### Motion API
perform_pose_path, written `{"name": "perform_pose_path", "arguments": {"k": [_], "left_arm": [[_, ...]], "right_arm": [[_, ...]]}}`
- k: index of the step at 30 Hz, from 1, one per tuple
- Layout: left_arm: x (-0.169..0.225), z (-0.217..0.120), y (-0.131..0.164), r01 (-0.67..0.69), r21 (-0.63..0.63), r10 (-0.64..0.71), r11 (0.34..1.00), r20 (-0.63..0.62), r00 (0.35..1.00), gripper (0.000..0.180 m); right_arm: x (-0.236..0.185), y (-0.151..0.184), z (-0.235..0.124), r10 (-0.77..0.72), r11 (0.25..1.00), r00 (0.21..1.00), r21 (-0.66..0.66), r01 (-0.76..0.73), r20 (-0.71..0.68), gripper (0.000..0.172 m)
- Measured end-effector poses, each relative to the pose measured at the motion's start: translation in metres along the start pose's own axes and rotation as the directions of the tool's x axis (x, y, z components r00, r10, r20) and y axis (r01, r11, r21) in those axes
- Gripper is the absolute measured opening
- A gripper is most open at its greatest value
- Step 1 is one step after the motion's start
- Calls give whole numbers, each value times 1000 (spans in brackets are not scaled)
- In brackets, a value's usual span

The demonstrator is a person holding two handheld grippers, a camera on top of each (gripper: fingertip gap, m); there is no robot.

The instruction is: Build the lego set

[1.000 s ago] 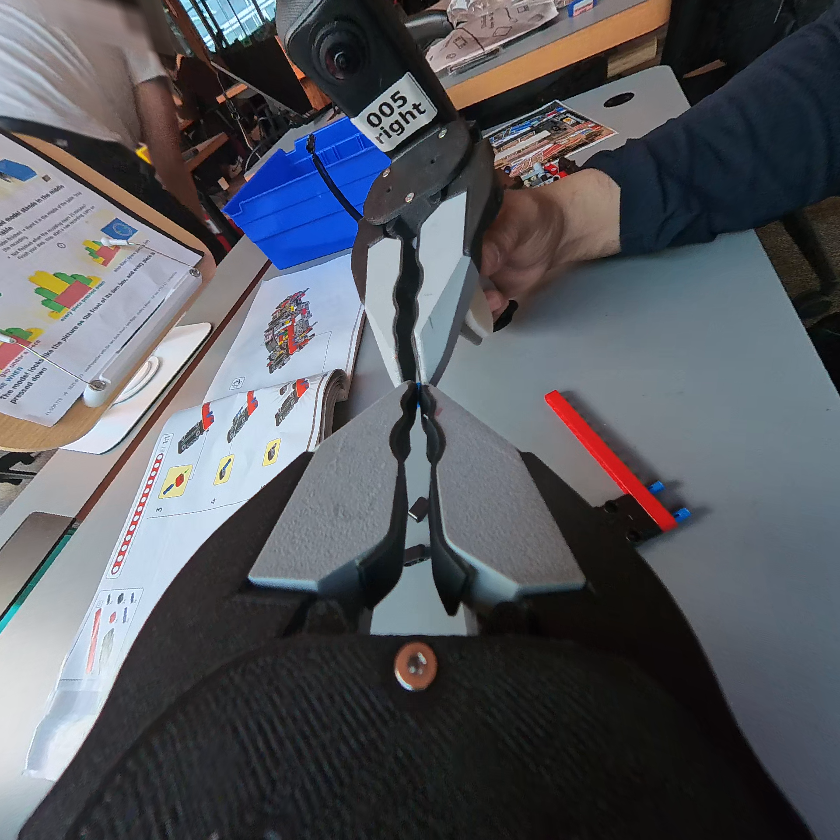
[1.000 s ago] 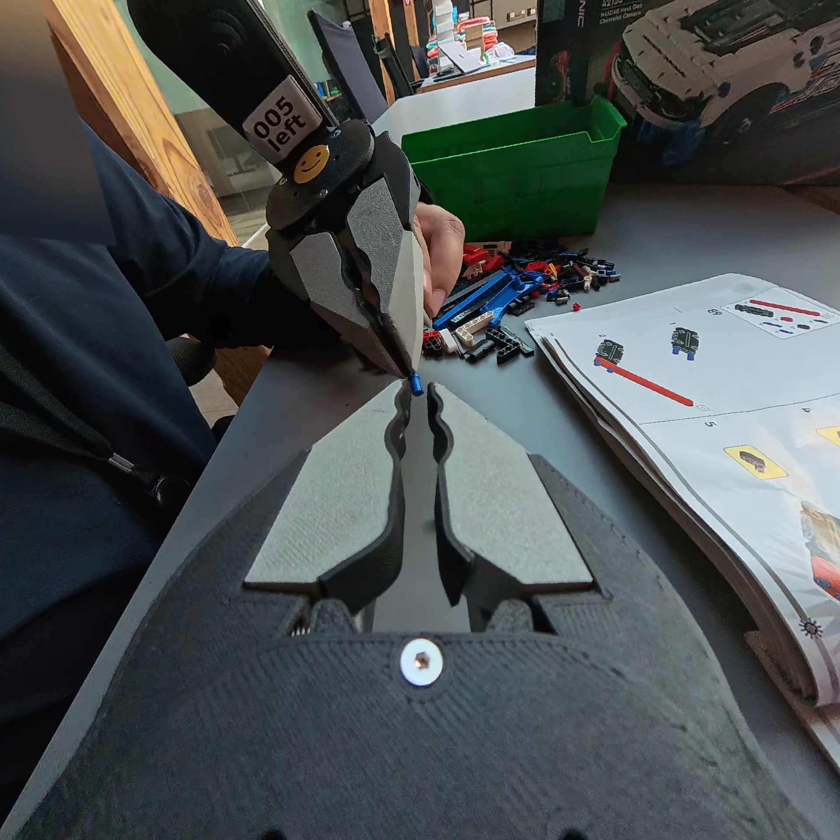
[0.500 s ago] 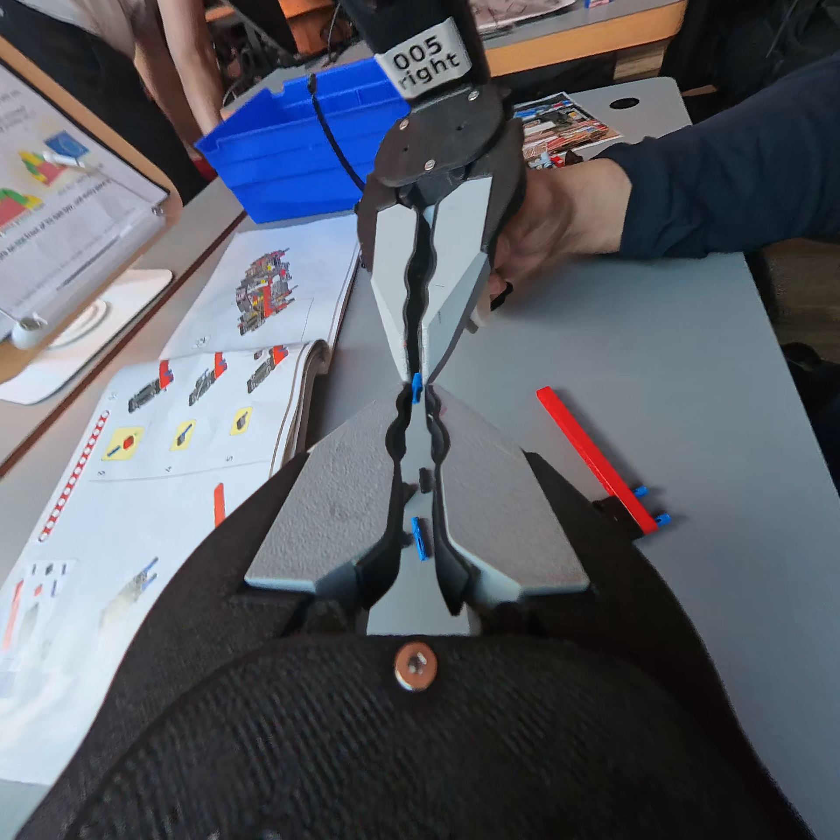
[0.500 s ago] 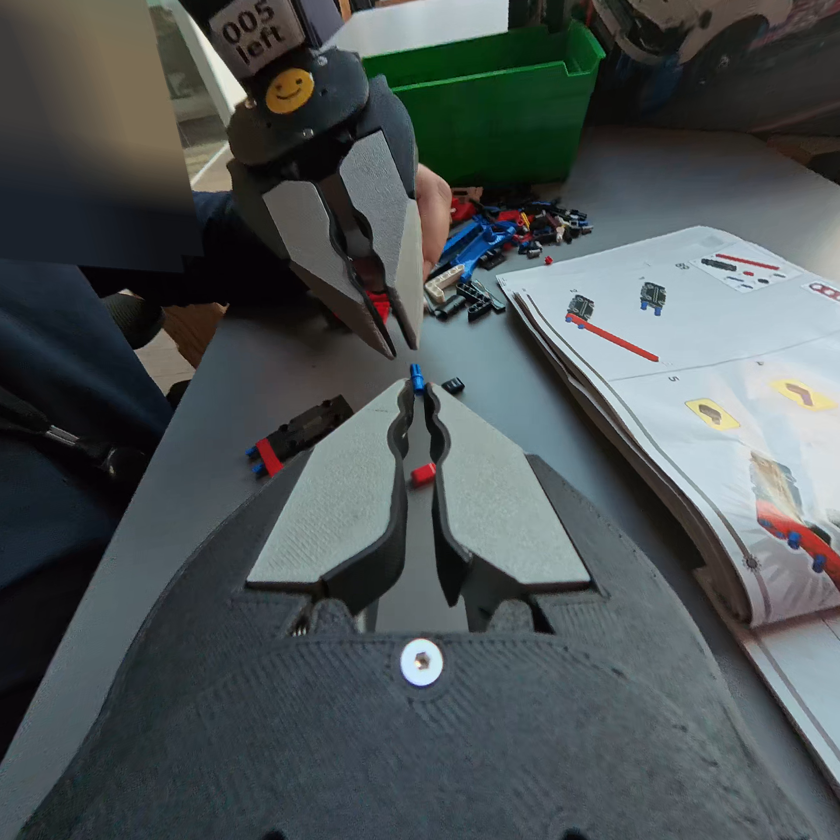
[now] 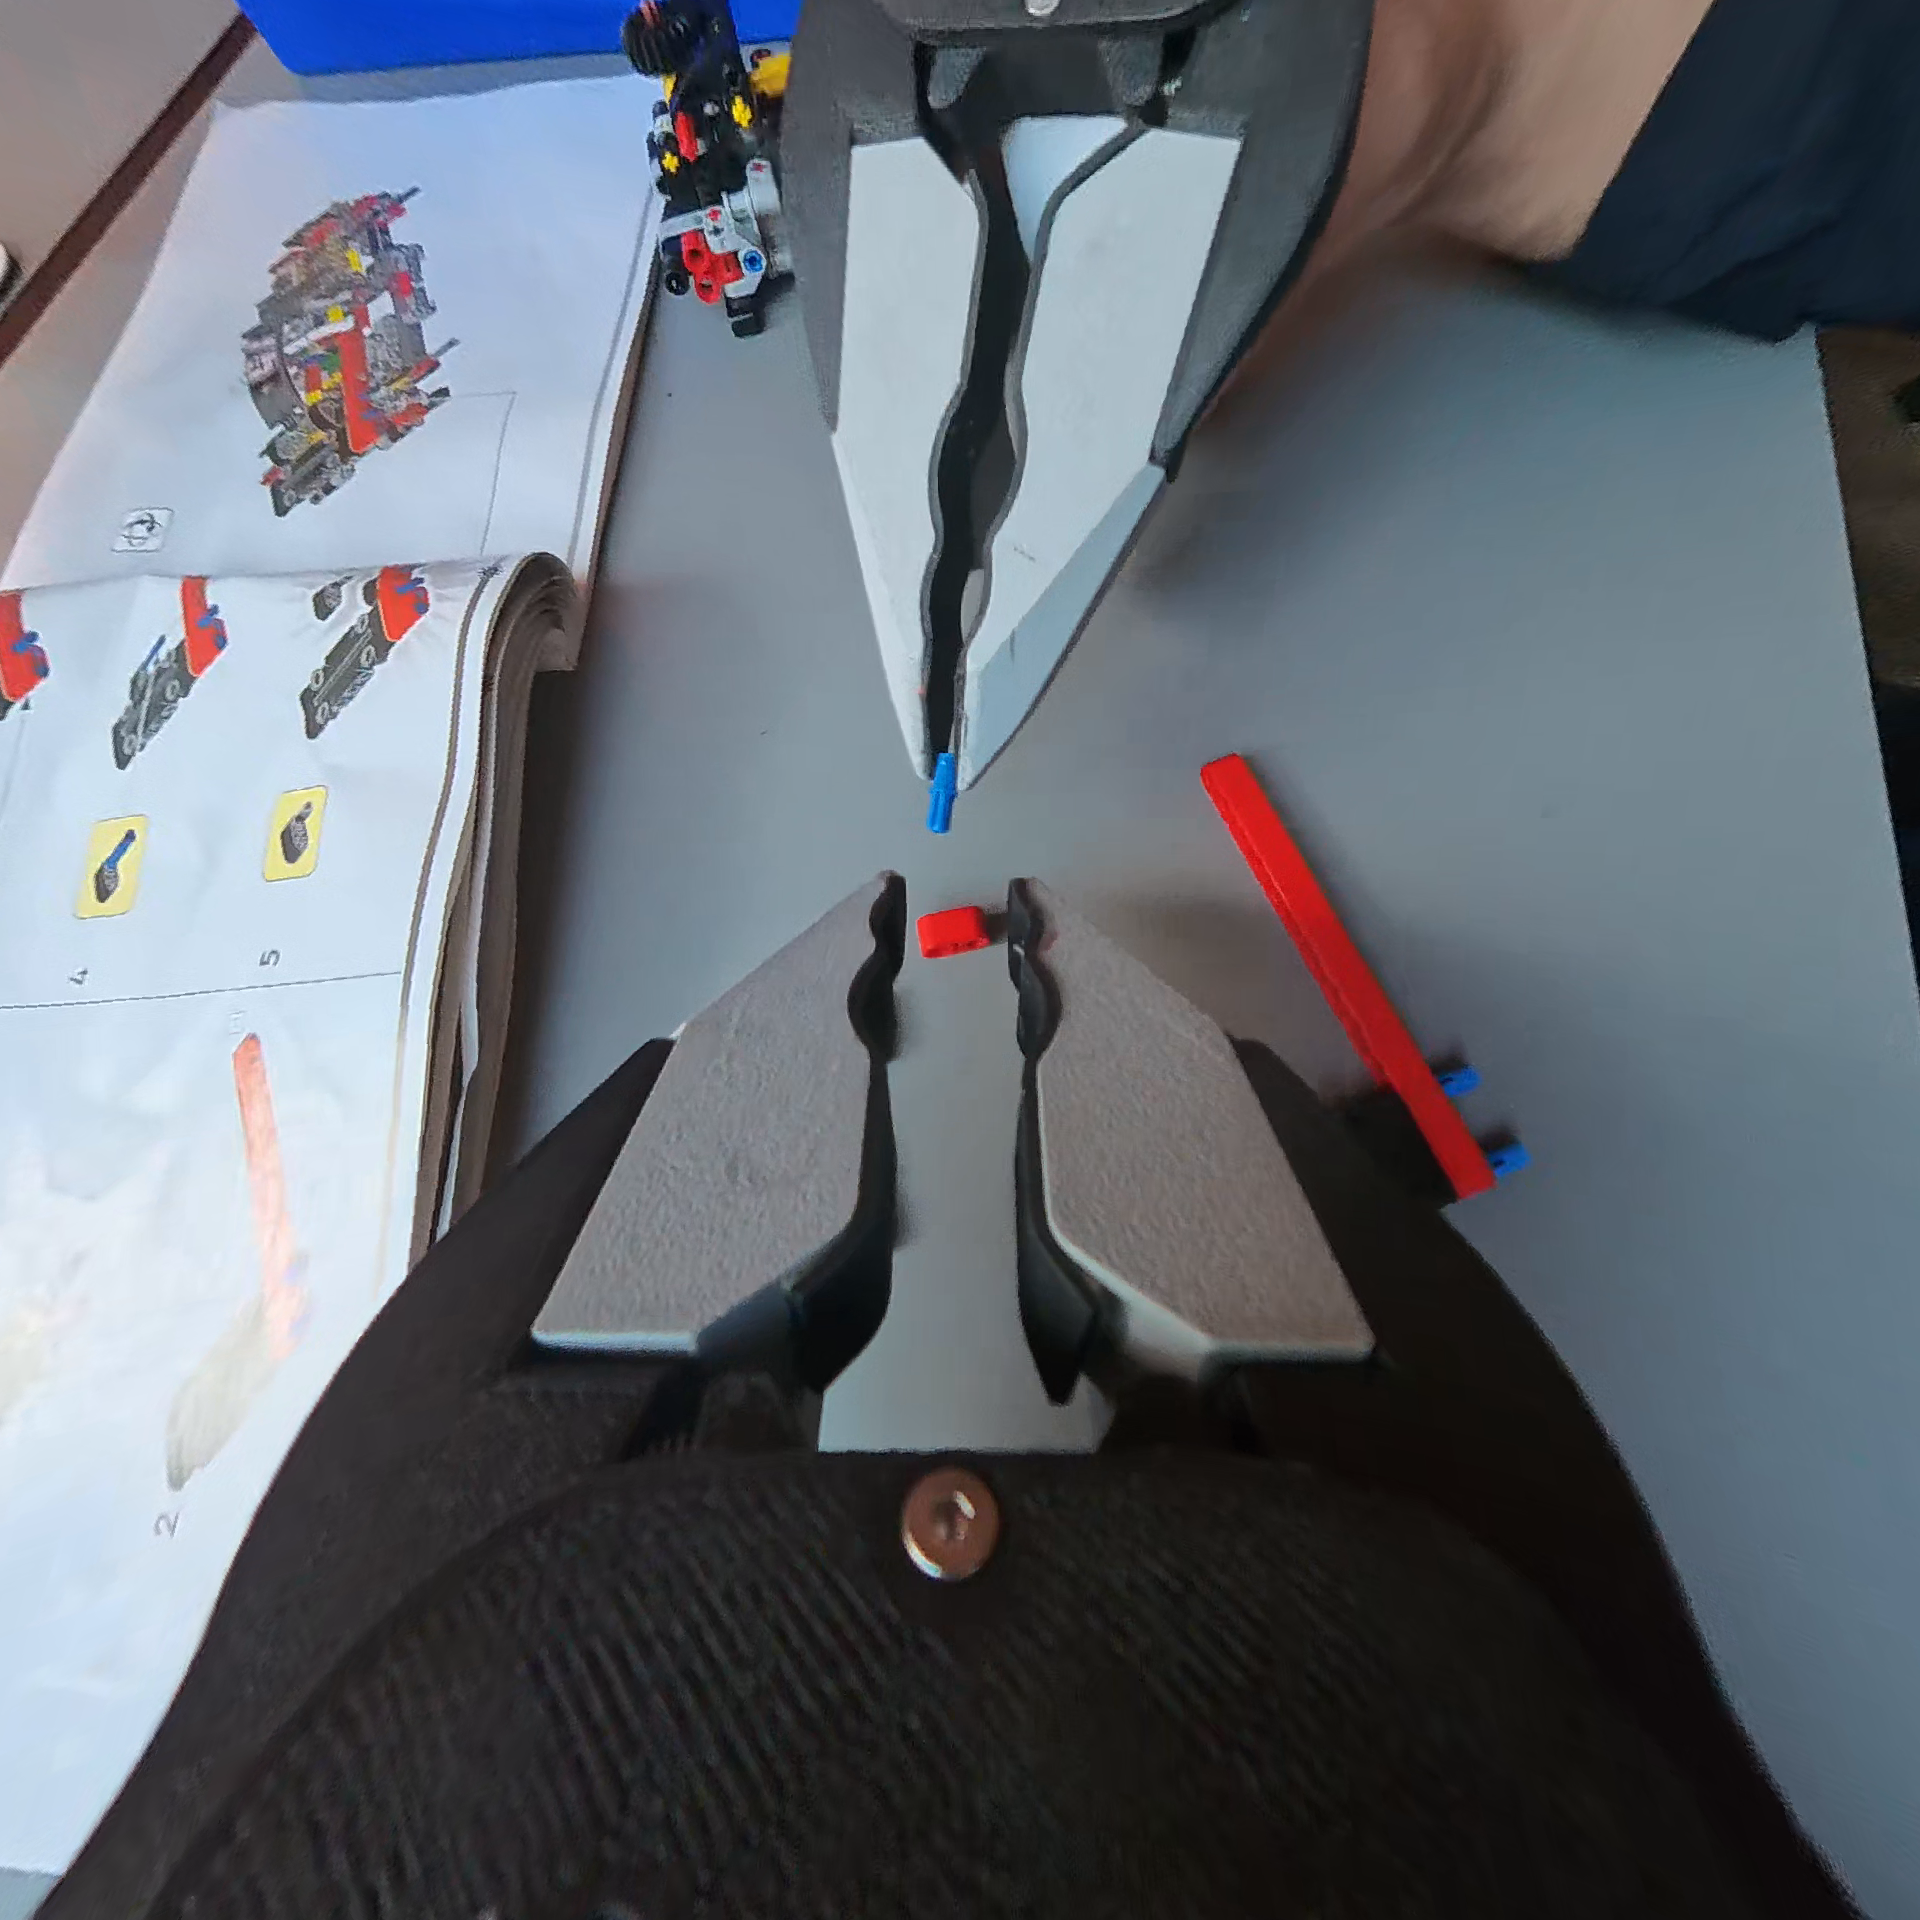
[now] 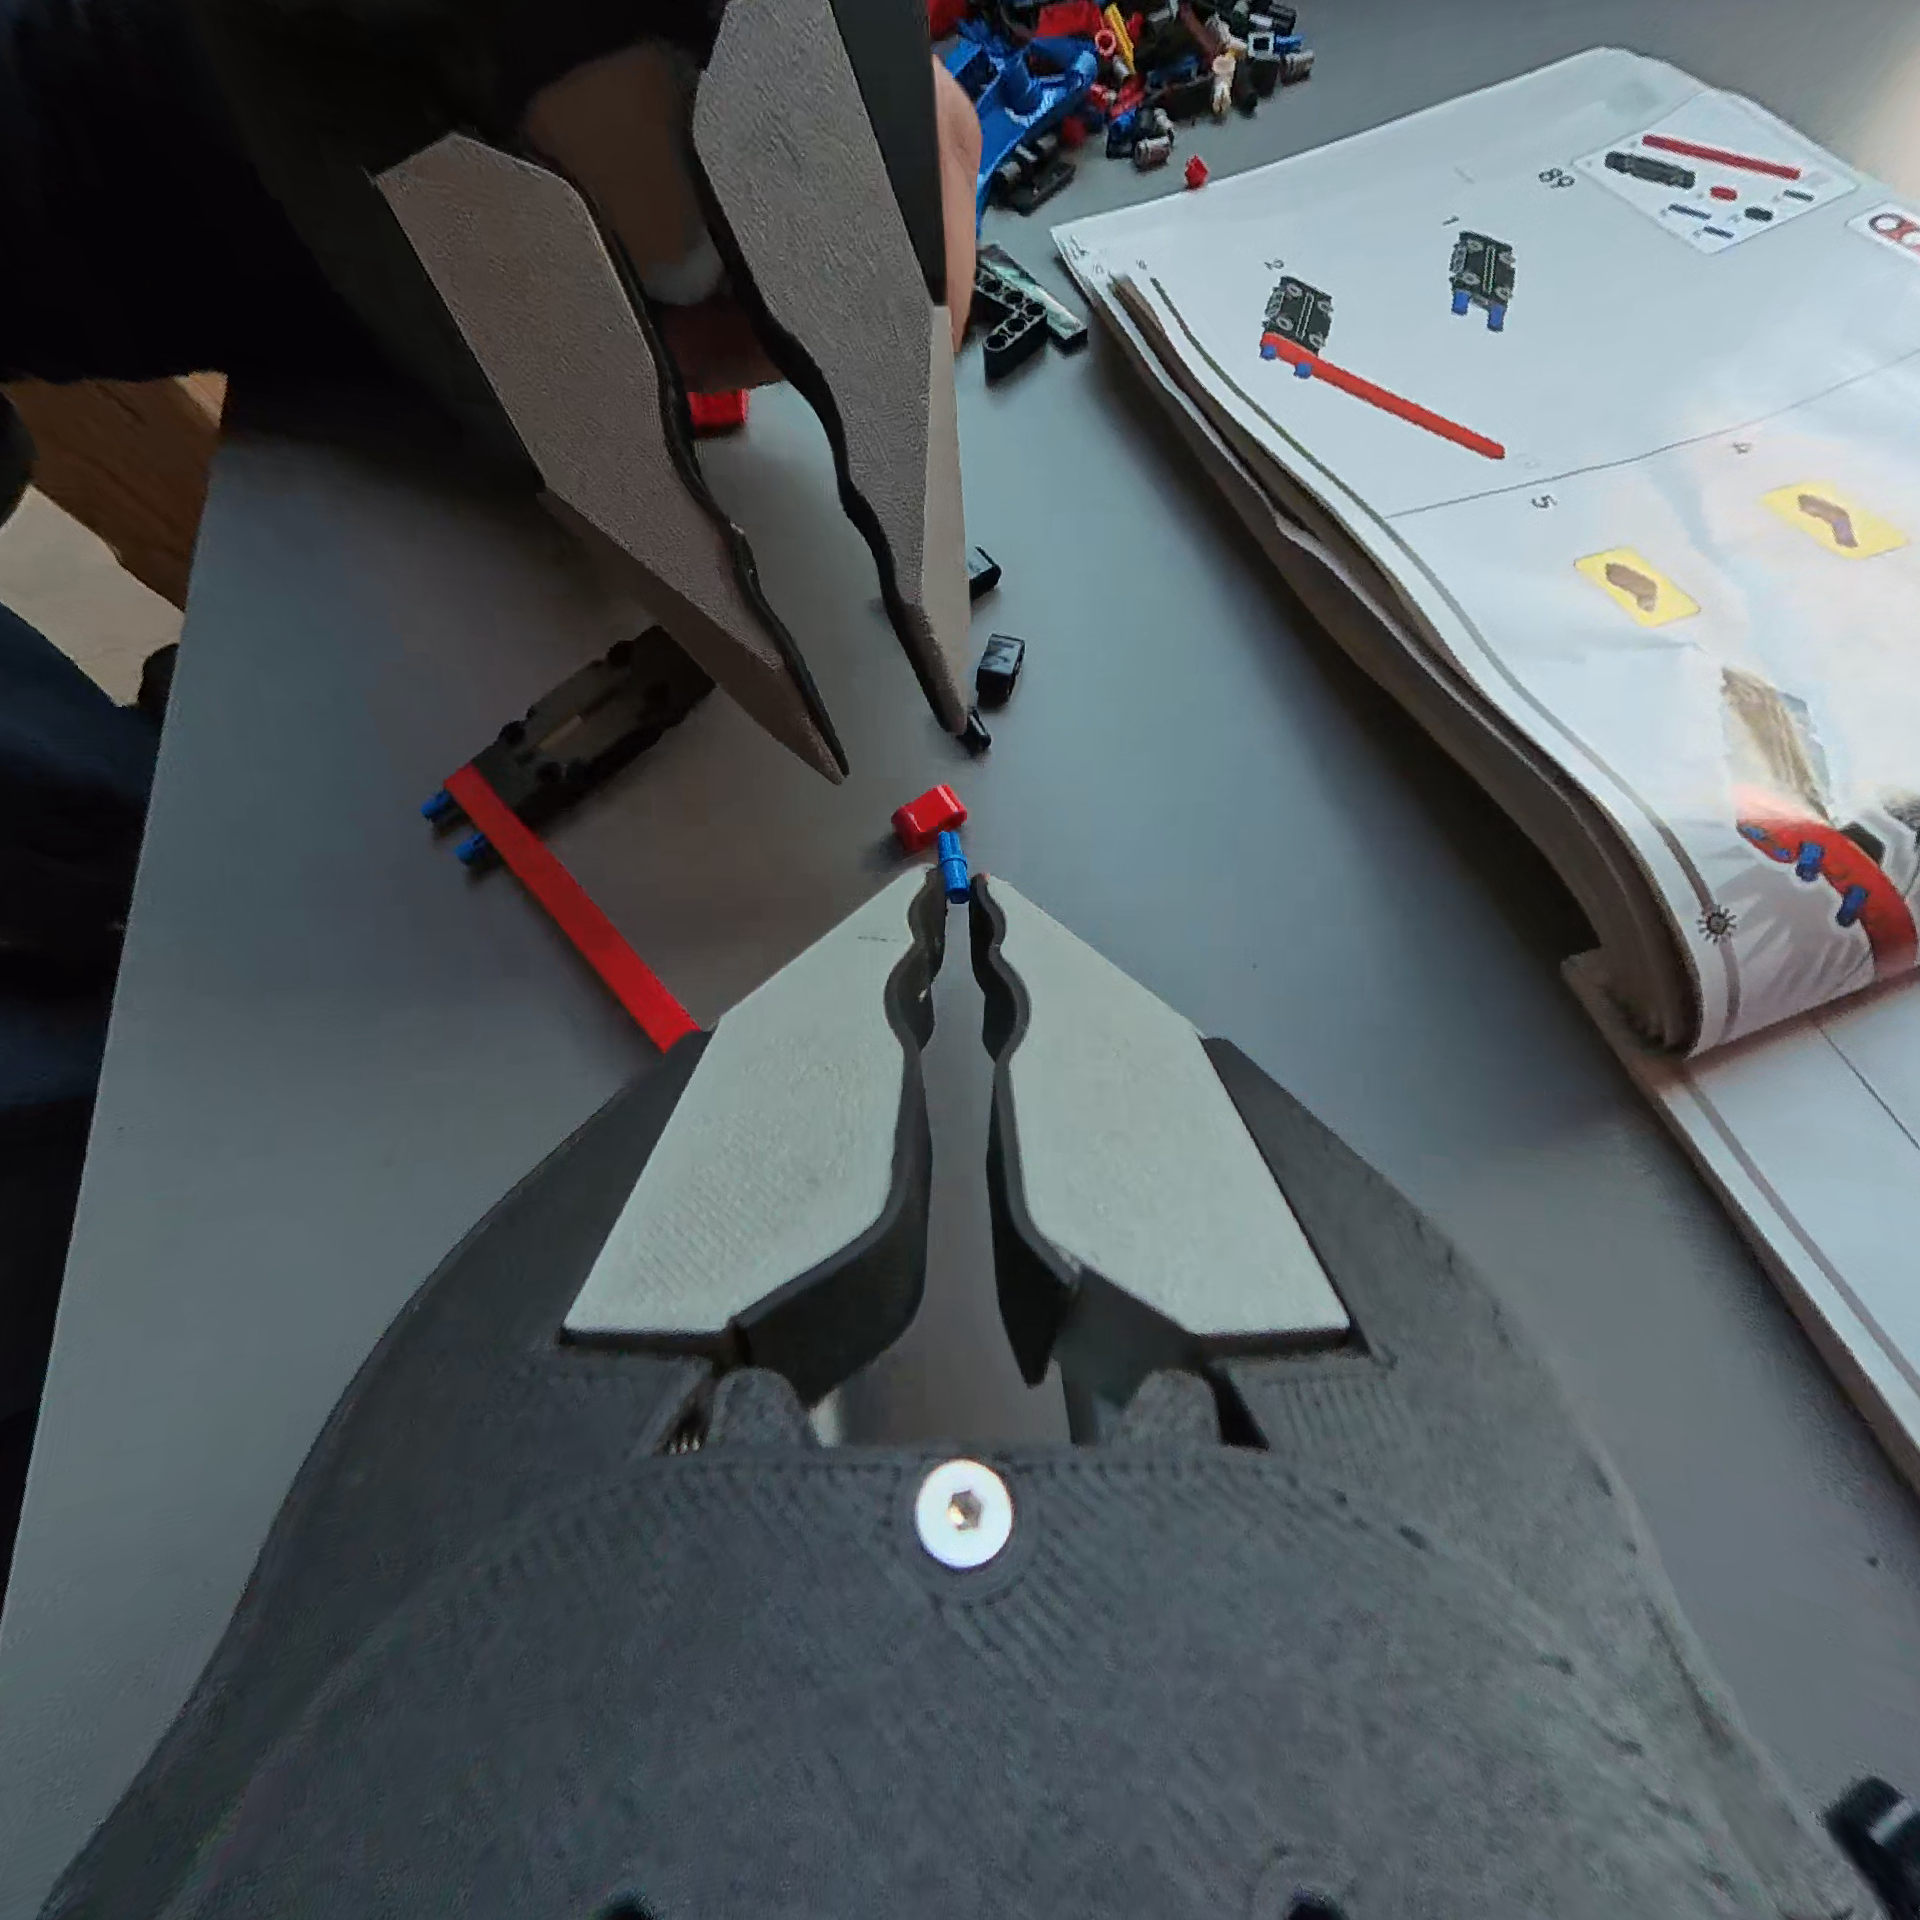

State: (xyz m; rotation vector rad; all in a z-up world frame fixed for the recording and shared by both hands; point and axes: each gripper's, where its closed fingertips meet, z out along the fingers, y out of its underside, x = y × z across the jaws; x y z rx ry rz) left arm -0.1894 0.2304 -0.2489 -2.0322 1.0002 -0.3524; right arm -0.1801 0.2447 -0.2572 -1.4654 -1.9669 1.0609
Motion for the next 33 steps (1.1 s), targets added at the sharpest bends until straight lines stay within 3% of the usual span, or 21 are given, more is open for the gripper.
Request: {"name": "perform_pose_path", "arguments": {"k": [10,17,27,33], "left_arm": [[-1,21,20,-39,-190,40,981,-1,999,17],[4,22,19,-108,-148,108,983,-8,994,14],[0,9,-4,-296,-18,296,955,125,947,14],[-3,11,6,-337,-78,345,938,146,927,14]], "right_arm": [[-1,23,7,-12,994,1000,-113,9,-27,1],[-4,23,9,-65,990,997,-126,61,-34,4],[-4,24,7,-69,990,998,-121,66,-15,10],[-5,25,5,-80,989,997,-124,79,-6,10]]}}
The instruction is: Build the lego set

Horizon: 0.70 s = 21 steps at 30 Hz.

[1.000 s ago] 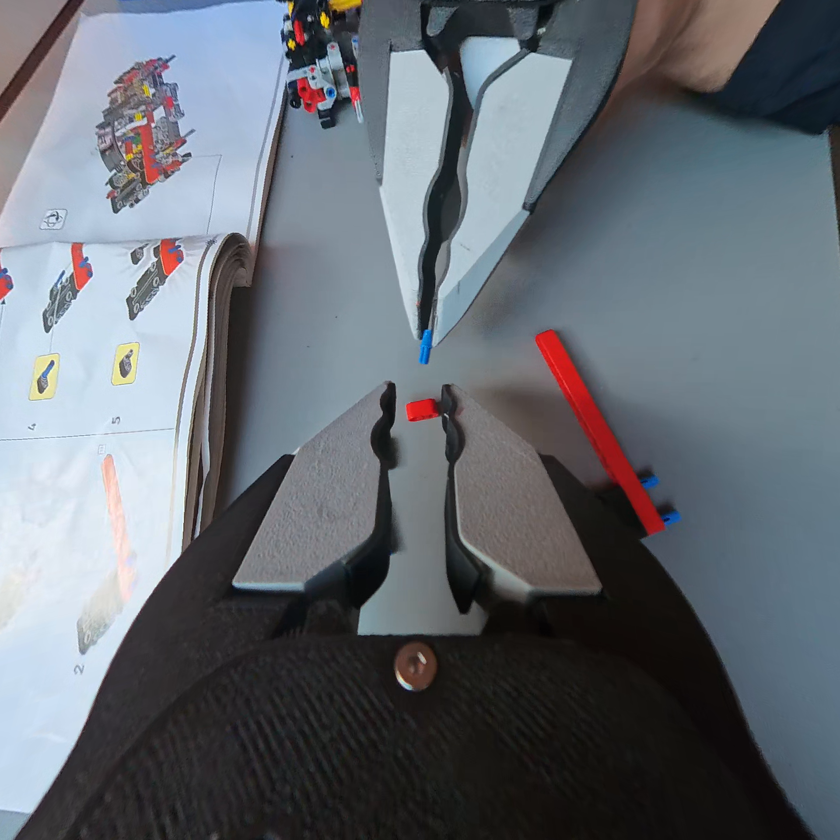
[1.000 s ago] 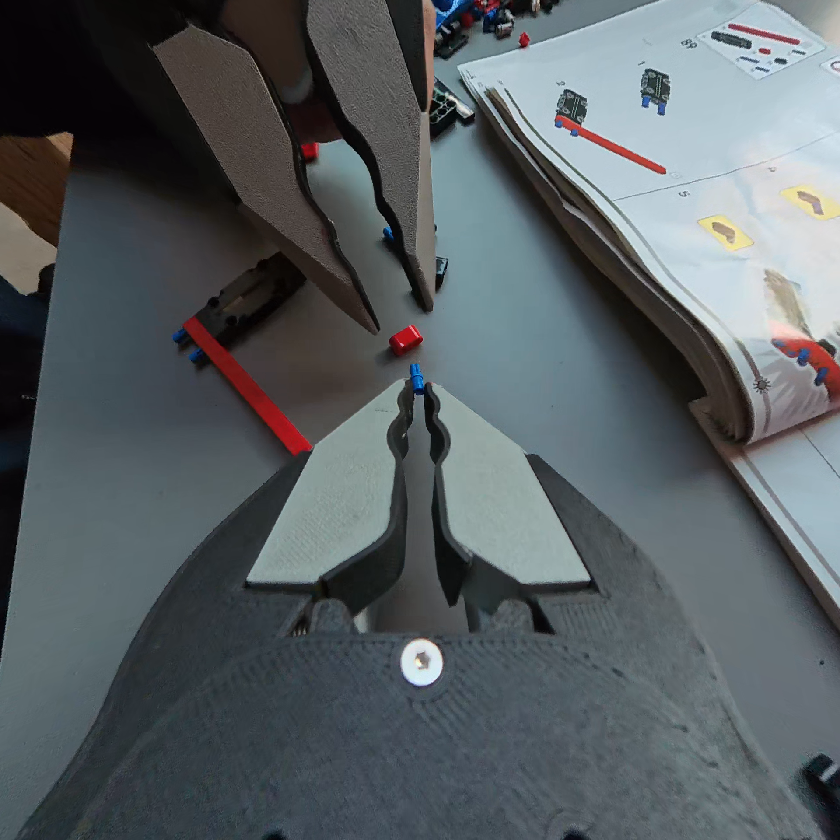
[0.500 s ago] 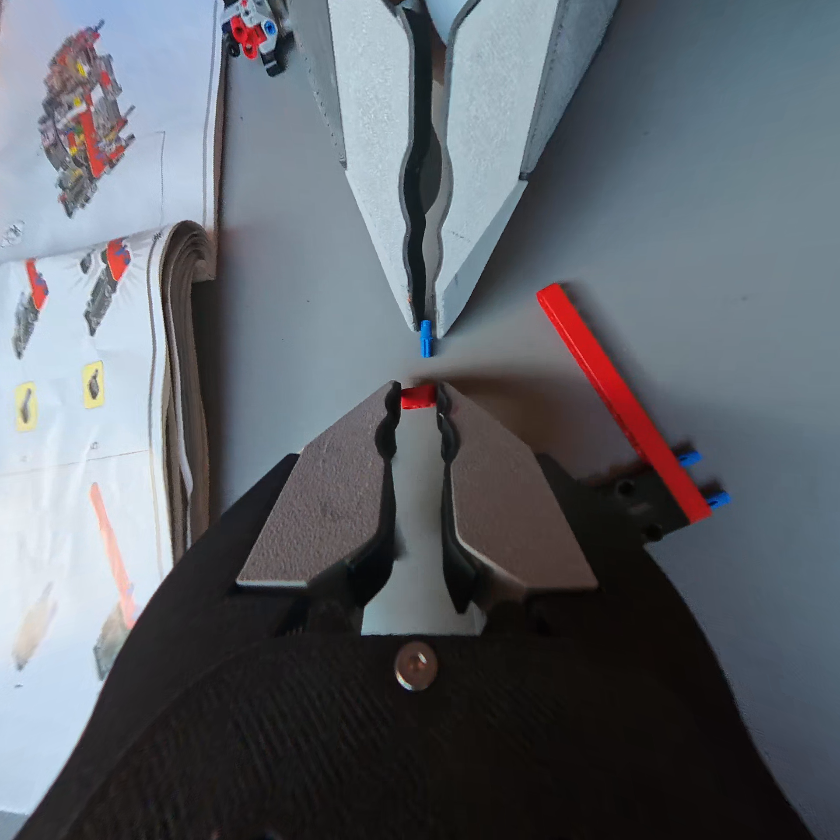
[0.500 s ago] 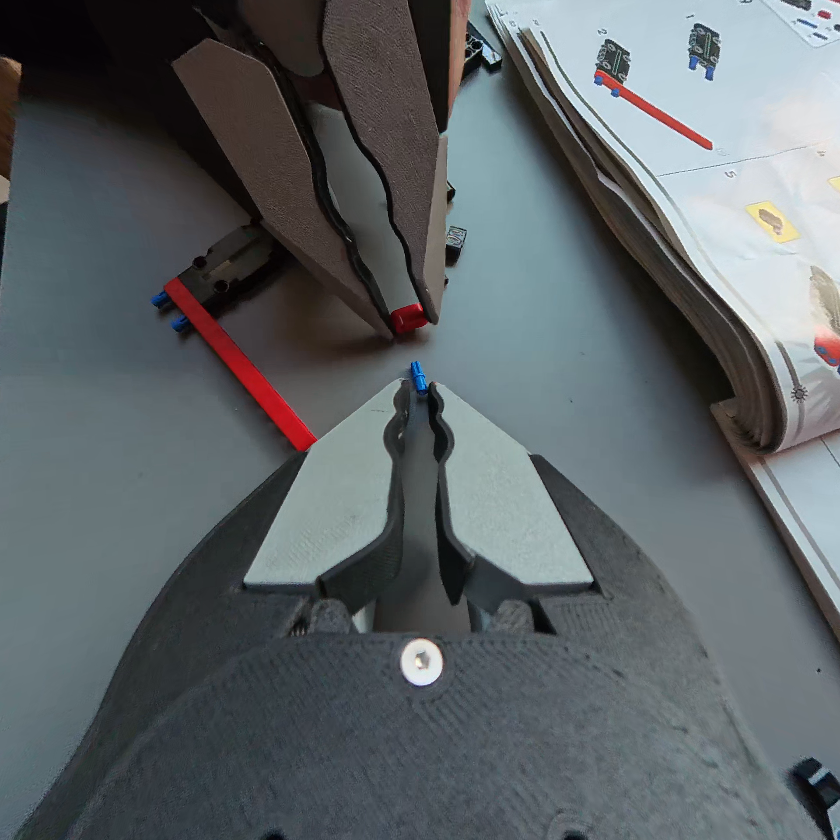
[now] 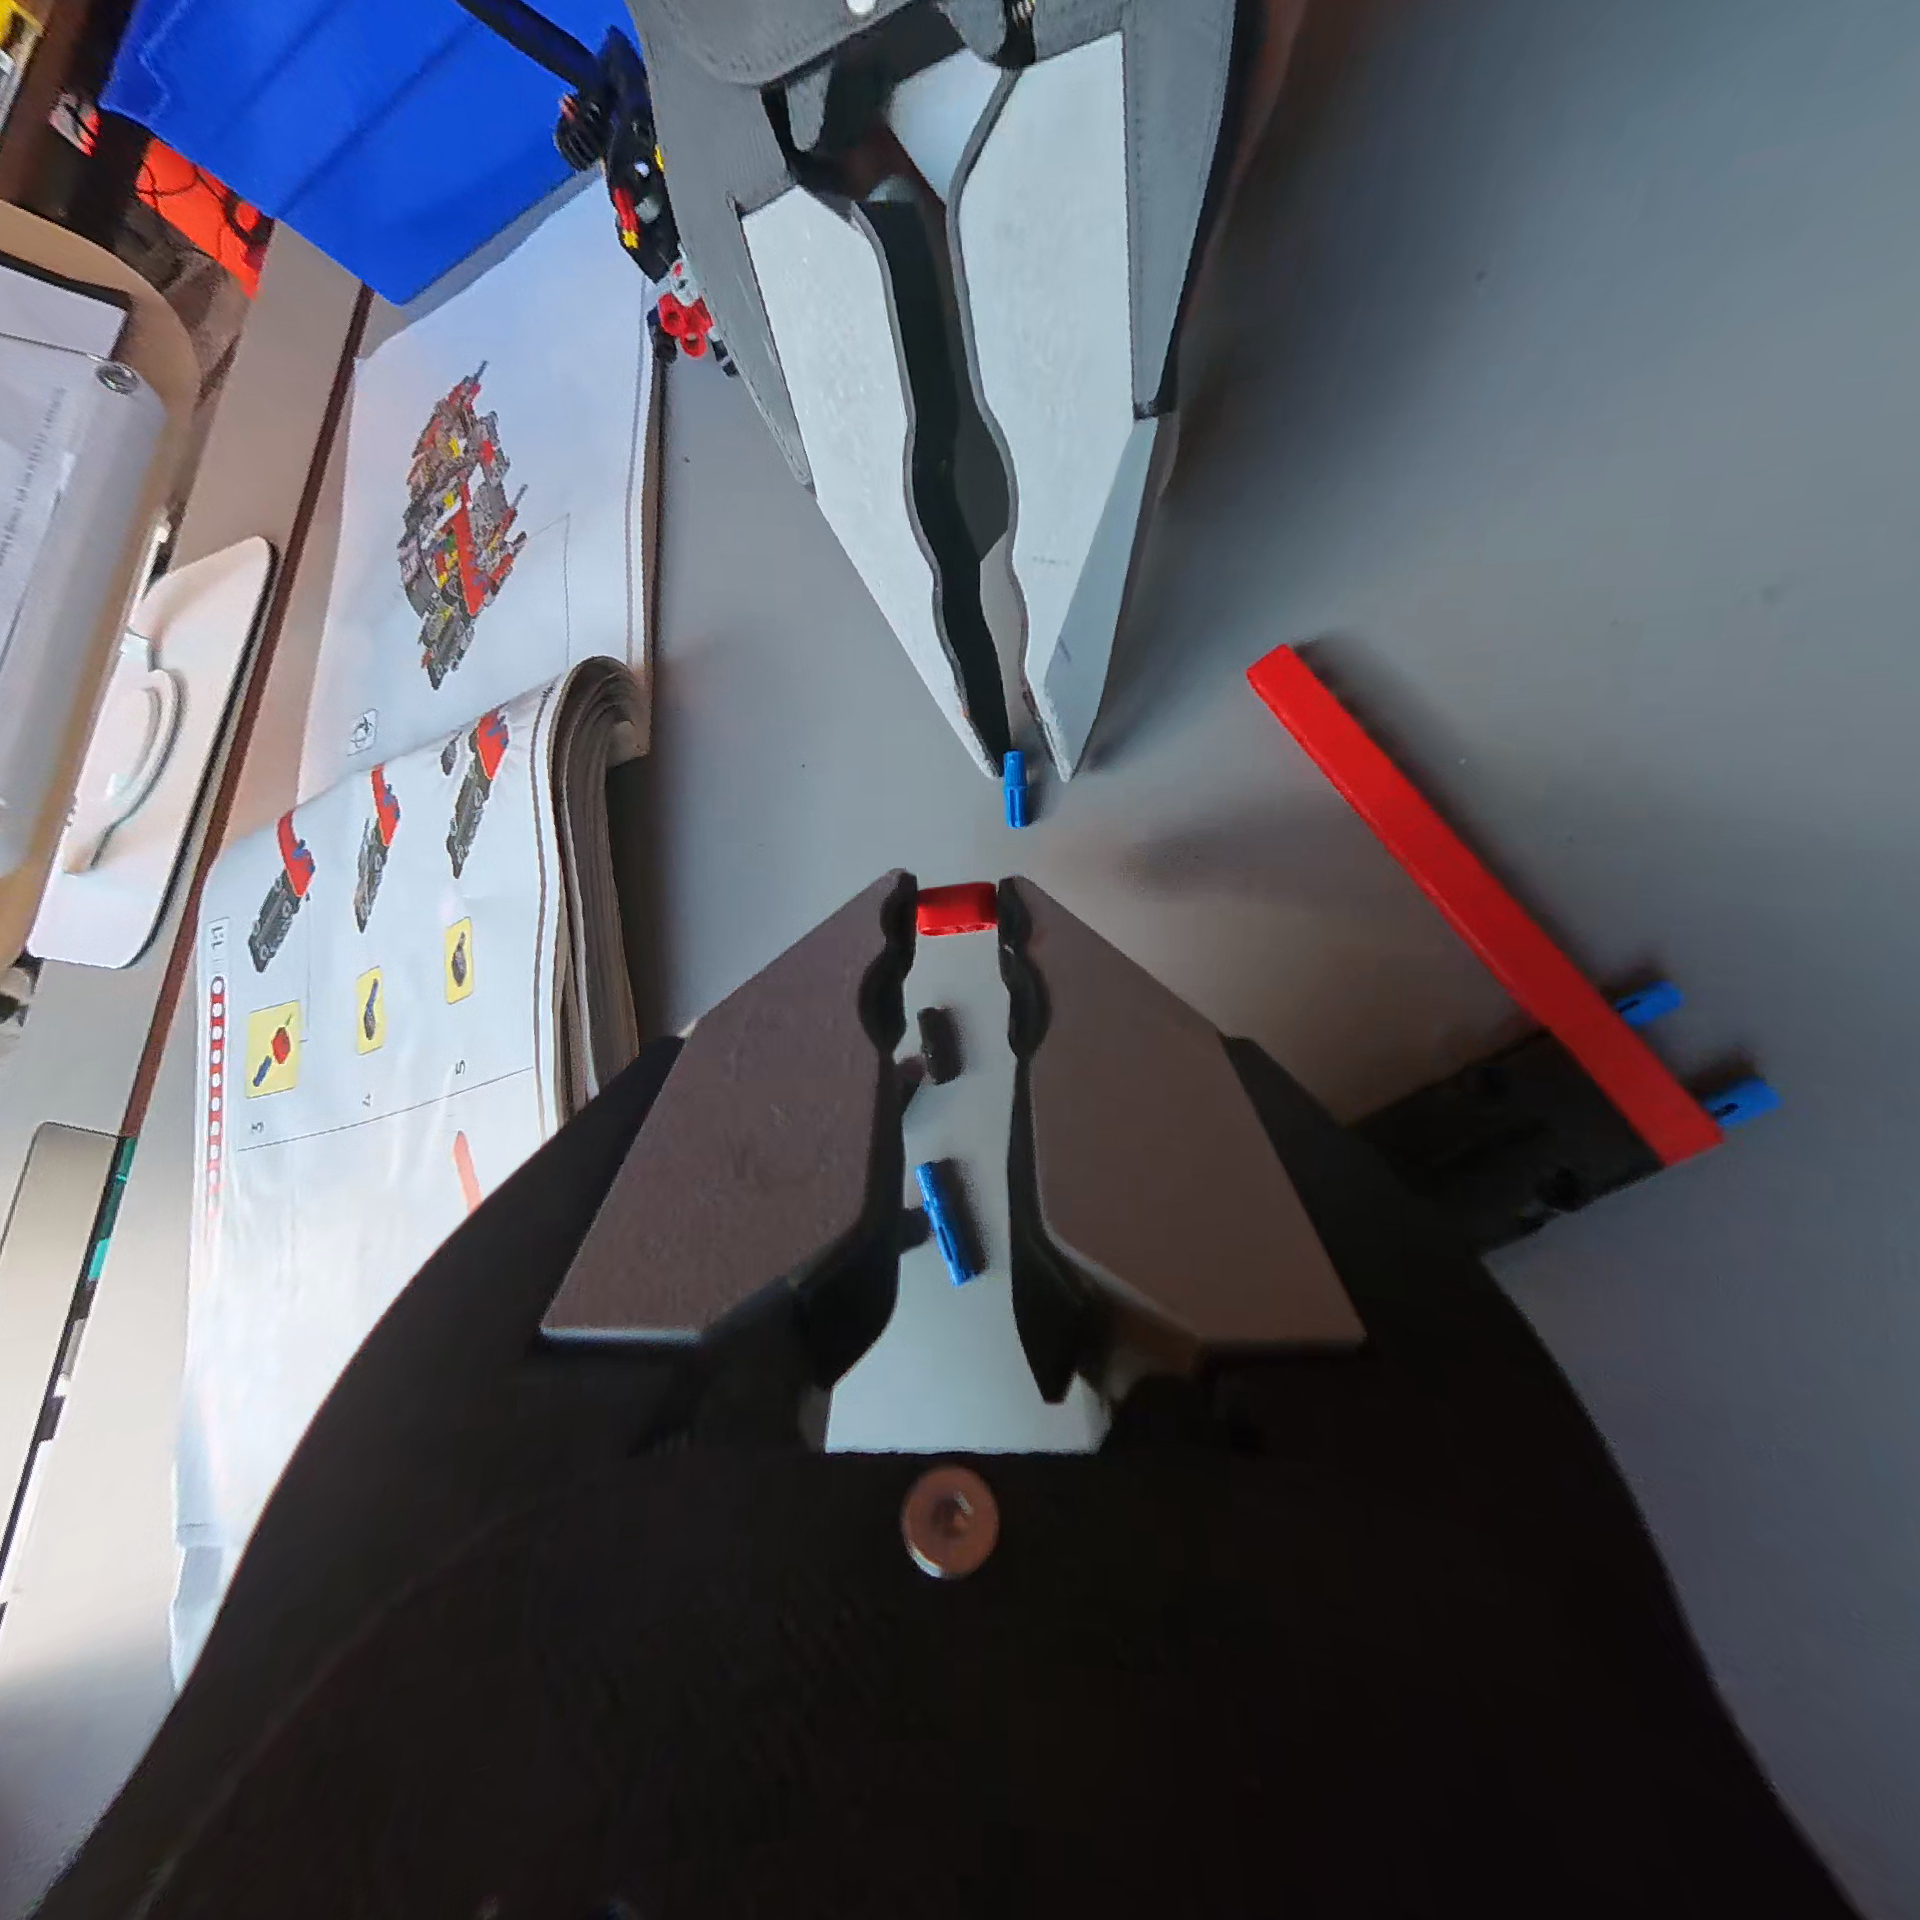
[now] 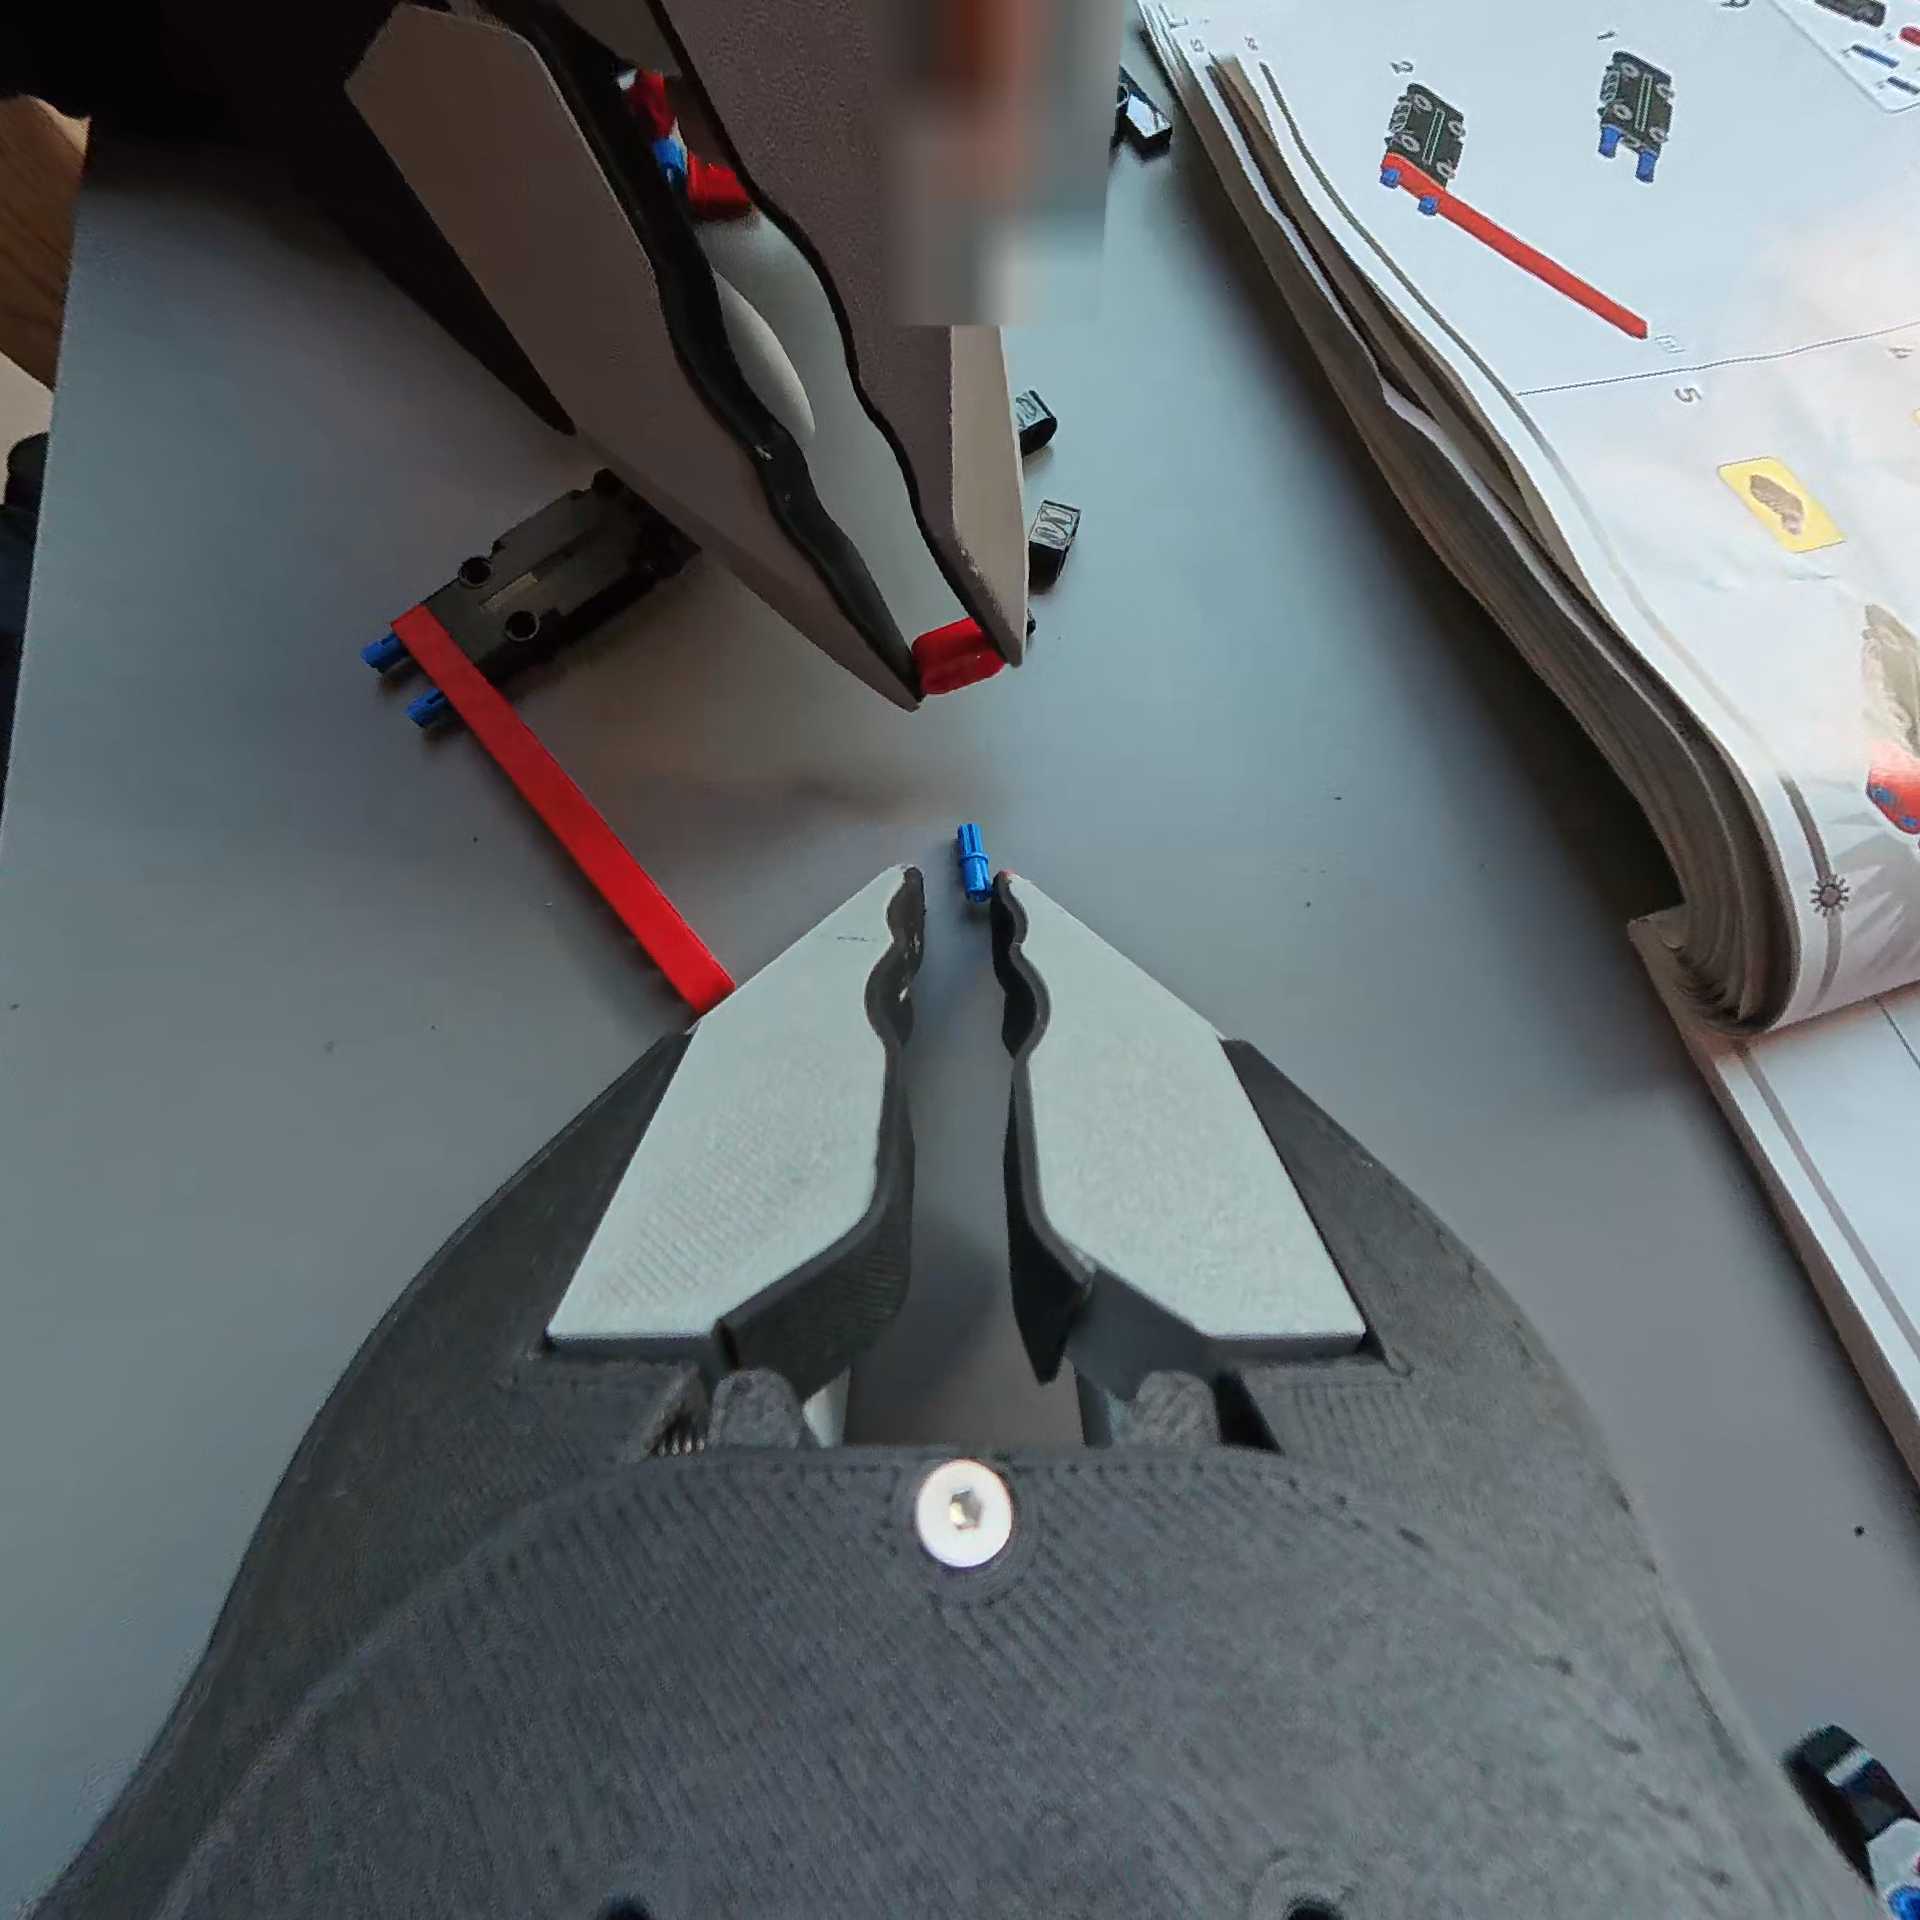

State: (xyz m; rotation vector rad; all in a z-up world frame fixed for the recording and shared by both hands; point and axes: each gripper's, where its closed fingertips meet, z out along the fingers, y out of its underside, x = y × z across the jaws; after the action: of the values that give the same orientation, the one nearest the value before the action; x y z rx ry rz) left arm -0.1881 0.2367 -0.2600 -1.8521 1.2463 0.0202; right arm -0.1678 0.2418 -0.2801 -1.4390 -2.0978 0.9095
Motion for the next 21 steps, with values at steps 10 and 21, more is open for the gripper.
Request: {"name": "perform_pose_path", "arguments": {"k": [10,21], "left_arm": [[0,-1,-4,-13,19,13,1000,11,1000,13],[-8,-8,-16,-57,87,49,995,84,995,13]], "right_arm": [[3,0,-4,4,1000,1000,11,-3,-15,14],[2,-11,-8,43,996,999,80,-45,18,15]]}}
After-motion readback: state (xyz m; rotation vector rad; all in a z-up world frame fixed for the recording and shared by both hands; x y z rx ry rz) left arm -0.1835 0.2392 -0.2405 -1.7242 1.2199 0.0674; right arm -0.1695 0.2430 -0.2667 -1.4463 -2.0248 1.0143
